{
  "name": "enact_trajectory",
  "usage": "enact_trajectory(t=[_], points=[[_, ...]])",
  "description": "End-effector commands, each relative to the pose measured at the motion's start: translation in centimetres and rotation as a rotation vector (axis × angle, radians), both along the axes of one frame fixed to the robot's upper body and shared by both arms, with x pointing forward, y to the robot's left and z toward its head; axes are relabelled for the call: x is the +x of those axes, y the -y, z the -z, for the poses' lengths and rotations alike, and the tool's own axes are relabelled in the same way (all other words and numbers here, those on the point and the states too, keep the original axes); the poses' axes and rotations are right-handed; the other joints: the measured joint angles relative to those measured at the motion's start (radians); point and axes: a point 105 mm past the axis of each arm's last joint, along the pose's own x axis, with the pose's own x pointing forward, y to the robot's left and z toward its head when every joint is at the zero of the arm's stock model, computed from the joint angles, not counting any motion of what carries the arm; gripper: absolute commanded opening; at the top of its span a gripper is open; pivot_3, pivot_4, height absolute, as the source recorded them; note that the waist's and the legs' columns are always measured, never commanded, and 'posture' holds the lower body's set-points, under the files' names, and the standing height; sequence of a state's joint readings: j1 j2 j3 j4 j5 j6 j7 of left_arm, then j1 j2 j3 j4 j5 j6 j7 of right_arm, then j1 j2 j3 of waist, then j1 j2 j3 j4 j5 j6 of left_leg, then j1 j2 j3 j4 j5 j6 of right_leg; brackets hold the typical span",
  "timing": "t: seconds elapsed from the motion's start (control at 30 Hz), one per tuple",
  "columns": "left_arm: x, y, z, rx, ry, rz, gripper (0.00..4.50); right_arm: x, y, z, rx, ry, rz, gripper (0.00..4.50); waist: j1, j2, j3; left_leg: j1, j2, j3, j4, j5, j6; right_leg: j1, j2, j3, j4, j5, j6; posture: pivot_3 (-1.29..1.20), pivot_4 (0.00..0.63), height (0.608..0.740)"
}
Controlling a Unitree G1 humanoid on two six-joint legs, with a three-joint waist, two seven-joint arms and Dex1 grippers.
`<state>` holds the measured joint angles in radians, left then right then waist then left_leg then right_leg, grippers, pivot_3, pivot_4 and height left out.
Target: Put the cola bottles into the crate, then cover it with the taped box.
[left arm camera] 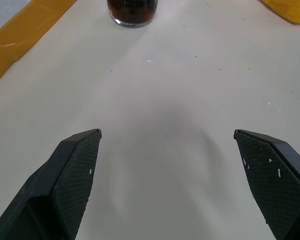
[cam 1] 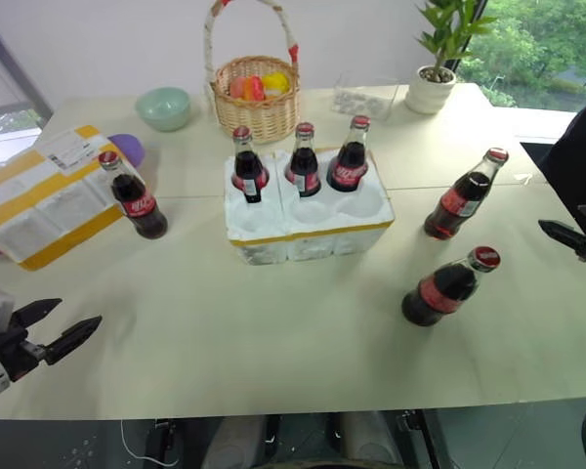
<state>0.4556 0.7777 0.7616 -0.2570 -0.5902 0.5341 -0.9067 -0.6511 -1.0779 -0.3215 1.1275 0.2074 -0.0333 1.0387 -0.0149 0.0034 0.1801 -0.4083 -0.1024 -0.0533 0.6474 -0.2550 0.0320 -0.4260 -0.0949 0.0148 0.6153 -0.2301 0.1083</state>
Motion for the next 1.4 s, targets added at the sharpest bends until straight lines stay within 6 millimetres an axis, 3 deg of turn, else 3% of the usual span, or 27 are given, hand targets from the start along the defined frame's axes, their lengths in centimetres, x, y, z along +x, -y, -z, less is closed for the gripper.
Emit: enact_trajectory(t=[0.03, 0.23, 0.37, 0.6, 0.77, 0.83, 0.93, 1.13, 1.4], points=[[0.2, -0.2, -1.0, 0.019, 0.056, -0.012, 4.46, -0.2, 0.6, -1.7, -0.032, 0.046, 0.016, 4.50, 0.000, 0.000, 0.000, 0.000, 0.000, 0.000, 0.000, 0.000, 0.000, 0.000, 0.000, 0.000, 0.000, 0.000, 0.000, 0.00, 0.150, 0.738], [0.9, -0.7, -1.1, 0.011, 0.070, -0.044, 4.46, -0.4, 0.8, -1.4, 0.008, 0.040, 0.022, 4.50, 0.000, 0.000, 0.000, 0.000, 0.000, 0.000, 0.000, 0.000, 0.000, 0.000, 0.000, 0.000, 0.000, 0.000, 0.000, 0.00, 0.150, 0.738], [1.7, -0.7, -2.2, 0.002, 0.113, -0.036, 4.46, -0.3, 0.6, -2.6, -0.003, 0.067, 0.000, 4.50, 0.000, 0.001, 0.000, 0.000, 0.000, 0.000, 0.000, 0.000, 0.000, 0.000, 0.000, 0.000, 0.000, 0.000, 0.000, 0.00, 0.150, 0.738], [4.3, 0.7, -6.2, -0.076, 0.225, 0.039, 4.46, -1.8, -0.7, -8.1, 0.012, 0.054, -0.185, 4.50, 0.002, 0.004, 0.000, 0.000, 0.000, 0.000, 0.000, 0.000, 0.000, 0.000, 0.000, 0.000, 0.001, 0.000, 0.000, 0.00, 0.150, 0.738], [6.5, 1.1, -7.7, -0.061, 0.274, 0.075, 4.46, -3.6, -4.4, -13.3, 0.009, 0.035, -0.439, 4.50, -0.005, 0.007, 0.000, 0.000, 0.000, 0.000, 0.000, 0.000, 0.000, -0.001, 0.001, 0.000, 0.002, 0.000, 0.000, 0.00, 0.150, 0.738], [7.7, 1.0, -7.3, -0.043, 0.268, 0.074, 4.46, -4.4, -6.9, -15.7, 0.016, 0.061, -0.560, 4.50, -0.004, 0.011, 0.000, 0.000, 0.000, 0.000, 0.000, 0.000, 0.000, -0.001, 0.001, 0.000, 0.002, 0.001, 0.001, 0.00, 0.150, 0.738], [8.7, 0.8, -6.4, -0.033, 0.259, 0.074, 4.46, -5.5, -9.6, -17.5, 0.036, 0.066, -0.672, 4.50, -0.002, 0.011, 0.000, 0.000, 0.000, 0.001, -0.001, 0.000, -0.001, -0.003, 0.001, 0.000, 0.003, 0.001, 0.002, 0.00, 0.150, 0.738], [11.6, 0.9, -5.4, -0.035, 0.269, 0.068, 4.46, -7.0, -14.0, -18.0, 0.010, 0.056, -0.823, 4.50, 0.009, 0.010, 0.000, -0.001, 0.000, 0.001, 0.001, 0.000, -0.001, -0.002, 0.000, 0.000, 0.003, 0.002, 0.003, 0.00, 0.150, 0.738], [14.7, 2.1, -5.8, -0.042, 0.304, 0.105, 4.46, -7.4, -15.4, -16.8, 0.030, 0.047, -0.841, 4.50, 0.018, 0.009, 0.000, -0.001, 0.000, 0.001, 0.001, 0.000, 0.000, -0.003, 0.000, 0.000, 0.004, 0.003, 0.004, 0.00, 0.150, 0.738]])
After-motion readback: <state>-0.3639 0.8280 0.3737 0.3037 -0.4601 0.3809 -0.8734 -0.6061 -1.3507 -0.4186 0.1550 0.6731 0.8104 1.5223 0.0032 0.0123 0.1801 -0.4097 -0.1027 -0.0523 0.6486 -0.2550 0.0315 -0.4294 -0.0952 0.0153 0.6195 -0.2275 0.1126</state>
